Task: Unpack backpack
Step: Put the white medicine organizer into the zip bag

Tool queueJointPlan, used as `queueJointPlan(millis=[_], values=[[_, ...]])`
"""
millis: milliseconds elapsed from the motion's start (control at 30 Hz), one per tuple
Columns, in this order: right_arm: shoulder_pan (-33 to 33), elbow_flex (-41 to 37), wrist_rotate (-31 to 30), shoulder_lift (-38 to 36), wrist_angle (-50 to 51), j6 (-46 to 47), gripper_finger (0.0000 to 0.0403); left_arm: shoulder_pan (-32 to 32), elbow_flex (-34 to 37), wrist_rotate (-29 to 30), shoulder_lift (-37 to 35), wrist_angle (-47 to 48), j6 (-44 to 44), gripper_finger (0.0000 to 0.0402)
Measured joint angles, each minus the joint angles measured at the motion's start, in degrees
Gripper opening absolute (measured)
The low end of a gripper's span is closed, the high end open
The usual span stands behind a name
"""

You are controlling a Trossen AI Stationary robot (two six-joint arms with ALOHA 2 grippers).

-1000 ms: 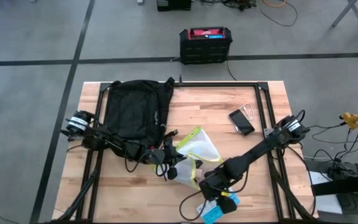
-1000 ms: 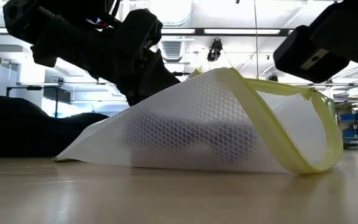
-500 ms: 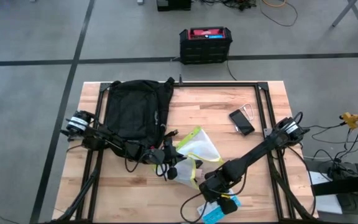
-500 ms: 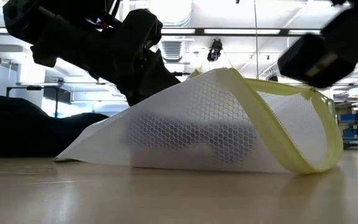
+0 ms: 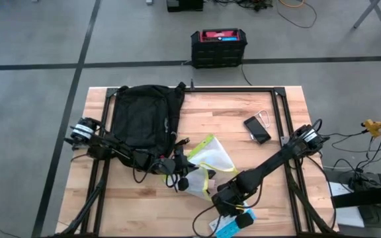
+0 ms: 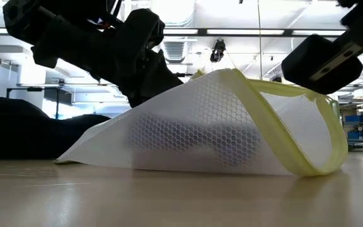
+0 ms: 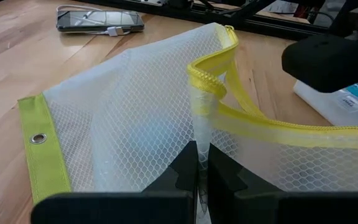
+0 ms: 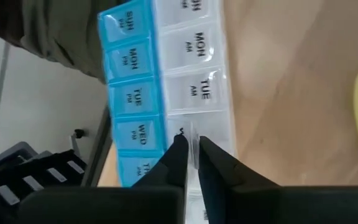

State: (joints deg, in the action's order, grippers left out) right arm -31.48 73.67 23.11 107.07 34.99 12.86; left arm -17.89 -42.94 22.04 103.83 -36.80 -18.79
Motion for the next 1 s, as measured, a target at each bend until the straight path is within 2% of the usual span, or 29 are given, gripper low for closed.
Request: queueJointPlan(millis=[300,500,733,900,1000], values=[[-0.04,-0.07,-2.03,-0.86,0.24,-0.73,0.0001,0.0,0.0,0.0,0.0,0.04,-0.02,0.0],[0.0,-0.28,-11.24,-4.81,3.33,0.53,0.0001,0.0,0.0,-0.01,0.0,0.07,-0.02,0.0],[-0.62,-0.28,-19.35,-10.12,7.91,4.79,0.0001,-0.02,0.0,-0.07,0.0,-0.26,0.0,0.0],[-1.16,-0.24,-23.07,-13.62,12.89,10.32,0.0001,-0.02,0.0,-0.09,-0.02,-0.37,0.06,0.0],[-1.13,-0.24,-24.87,-15.14,16.56,17.48,0.0001,-0.02,0.0,-0.11,-0.02,-0.73,0.84,0.0]])
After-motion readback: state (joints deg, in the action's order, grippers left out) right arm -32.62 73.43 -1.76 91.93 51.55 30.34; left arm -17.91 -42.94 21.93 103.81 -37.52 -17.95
